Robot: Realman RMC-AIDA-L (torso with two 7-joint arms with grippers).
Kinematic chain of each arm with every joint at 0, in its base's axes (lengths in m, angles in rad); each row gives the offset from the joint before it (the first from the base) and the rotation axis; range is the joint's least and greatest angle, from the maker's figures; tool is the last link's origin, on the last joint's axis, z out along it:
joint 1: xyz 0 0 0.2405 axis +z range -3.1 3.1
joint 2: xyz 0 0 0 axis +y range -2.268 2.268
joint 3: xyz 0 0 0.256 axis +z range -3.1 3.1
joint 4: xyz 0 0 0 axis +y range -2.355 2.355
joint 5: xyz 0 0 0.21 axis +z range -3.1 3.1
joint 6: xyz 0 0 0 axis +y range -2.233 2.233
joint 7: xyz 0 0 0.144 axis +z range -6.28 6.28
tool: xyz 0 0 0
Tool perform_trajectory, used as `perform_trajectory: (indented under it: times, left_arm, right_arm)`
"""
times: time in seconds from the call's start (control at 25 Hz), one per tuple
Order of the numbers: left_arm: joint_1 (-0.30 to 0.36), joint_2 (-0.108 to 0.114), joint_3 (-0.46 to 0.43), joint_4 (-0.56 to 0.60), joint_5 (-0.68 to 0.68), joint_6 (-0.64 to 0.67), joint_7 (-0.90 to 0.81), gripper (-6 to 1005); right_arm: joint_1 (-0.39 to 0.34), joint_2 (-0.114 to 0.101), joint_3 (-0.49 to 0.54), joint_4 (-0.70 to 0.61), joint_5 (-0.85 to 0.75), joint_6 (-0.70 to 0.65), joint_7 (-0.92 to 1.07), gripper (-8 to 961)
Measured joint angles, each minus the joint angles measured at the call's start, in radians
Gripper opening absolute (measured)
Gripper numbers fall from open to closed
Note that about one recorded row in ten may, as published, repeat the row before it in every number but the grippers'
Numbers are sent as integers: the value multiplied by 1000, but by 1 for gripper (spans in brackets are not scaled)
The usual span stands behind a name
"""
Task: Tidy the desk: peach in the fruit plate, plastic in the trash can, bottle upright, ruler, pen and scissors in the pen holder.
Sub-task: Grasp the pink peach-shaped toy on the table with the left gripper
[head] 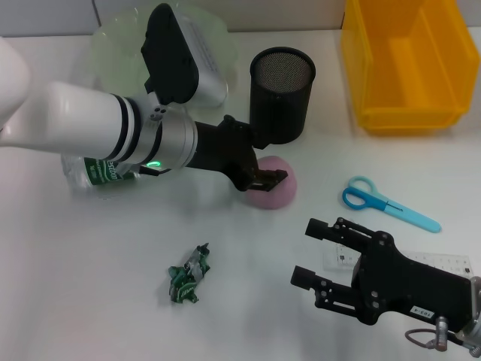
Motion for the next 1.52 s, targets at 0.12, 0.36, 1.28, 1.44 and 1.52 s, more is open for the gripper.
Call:
perform_trajectory:
  times: [0.12,0.36,1.28,1.44,1.52]
  left_arm:
    - [-8,2,0,-45,0,-32,0,620]
    - [-9,2,8,-66,1,-41,0,612]
    - [-9,-1,30,-68,1,-53,0,331]
    - [-7,0,29,-63,1,-51,0,206]
    - [-8,0,32,-62,1,-47,-2,191]
  right_arm:
    - [2,0,-2,5,0,5,0,753]
    - [3,0,-3,8,0,5,0,753]
    - [3,0,-2,8,0,5,1,753]
    - [3,0,-1,8,0,5,1,753]
    - [3,0,1,8,0,5,1,753]
